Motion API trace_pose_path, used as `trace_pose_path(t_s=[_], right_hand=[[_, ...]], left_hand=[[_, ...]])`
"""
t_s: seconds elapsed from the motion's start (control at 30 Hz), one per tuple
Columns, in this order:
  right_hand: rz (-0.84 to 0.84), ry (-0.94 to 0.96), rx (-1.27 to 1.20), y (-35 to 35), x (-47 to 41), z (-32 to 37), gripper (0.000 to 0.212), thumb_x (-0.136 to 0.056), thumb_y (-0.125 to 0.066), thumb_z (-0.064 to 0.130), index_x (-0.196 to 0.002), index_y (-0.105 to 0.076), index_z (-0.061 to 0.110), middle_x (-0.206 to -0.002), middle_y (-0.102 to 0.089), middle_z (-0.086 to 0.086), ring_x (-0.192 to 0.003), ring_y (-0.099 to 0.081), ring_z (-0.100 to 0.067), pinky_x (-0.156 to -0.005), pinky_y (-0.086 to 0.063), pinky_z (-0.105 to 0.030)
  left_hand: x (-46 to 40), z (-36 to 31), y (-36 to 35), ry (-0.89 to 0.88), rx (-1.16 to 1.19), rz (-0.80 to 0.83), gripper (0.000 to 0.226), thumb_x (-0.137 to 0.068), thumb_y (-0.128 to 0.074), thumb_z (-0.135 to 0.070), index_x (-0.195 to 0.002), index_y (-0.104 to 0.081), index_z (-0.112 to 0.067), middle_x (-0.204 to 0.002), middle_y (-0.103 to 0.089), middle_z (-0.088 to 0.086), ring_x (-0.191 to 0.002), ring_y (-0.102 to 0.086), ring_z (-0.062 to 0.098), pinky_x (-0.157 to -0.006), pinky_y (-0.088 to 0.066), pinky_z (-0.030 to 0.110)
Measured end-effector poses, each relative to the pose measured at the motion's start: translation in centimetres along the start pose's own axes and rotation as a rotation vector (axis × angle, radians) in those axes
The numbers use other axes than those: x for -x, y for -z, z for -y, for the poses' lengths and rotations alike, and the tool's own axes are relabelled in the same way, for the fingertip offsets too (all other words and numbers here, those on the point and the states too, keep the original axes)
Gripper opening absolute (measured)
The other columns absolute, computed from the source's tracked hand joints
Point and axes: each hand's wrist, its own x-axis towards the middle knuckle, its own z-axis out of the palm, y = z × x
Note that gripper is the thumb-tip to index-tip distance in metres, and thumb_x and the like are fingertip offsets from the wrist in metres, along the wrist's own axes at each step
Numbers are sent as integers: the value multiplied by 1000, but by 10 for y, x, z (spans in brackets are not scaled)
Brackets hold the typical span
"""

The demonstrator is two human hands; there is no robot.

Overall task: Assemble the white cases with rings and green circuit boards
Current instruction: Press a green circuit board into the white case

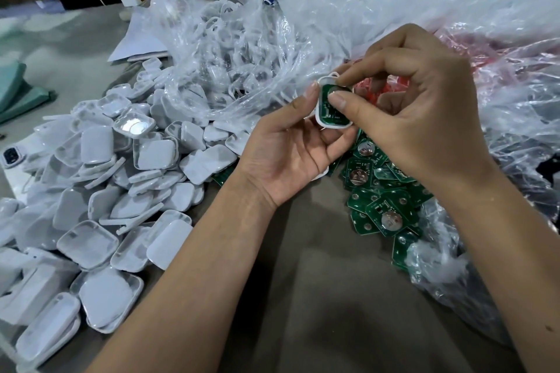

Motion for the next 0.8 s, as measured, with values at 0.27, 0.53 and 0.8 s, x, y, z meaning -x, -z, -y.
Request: trace_pose_path(t_s=[0.27,0.53,0.8], right_hand=[[39,58,17,4,0,-3,20,-86,-84,28,-98,-80,13,-102,-64,-3,-85,-69,-22,-48,-51,-41],[47,112,119,1,-1,-3,15,-90,-82,21,-99,-80,9,-99,-64,-3,-72,-57,2,-60,-39,-6],[17,121,165,0,-1,1,17,-88,-83,20,-96,-80,6,-97,-66,-4,-72,-58,-5,-61,-38,-4]], left_hand=[[0,0,0,1,-7,18,26,-83,-69,-21,-105,-74,-8,-109,-72,14,-95,-71,23,-88,-59,32],[-1,2,1,-18,-14,22,24,-88,-63,-21,-108,-72,-10,-113,-68,13,-96,-67,22,-86,-59,31],[-1,2,0,-18,-31,18,24,-86,-67,-22,-105,-72,-9,-107,-72,11,-90,-71,21,-84,-60,30]])
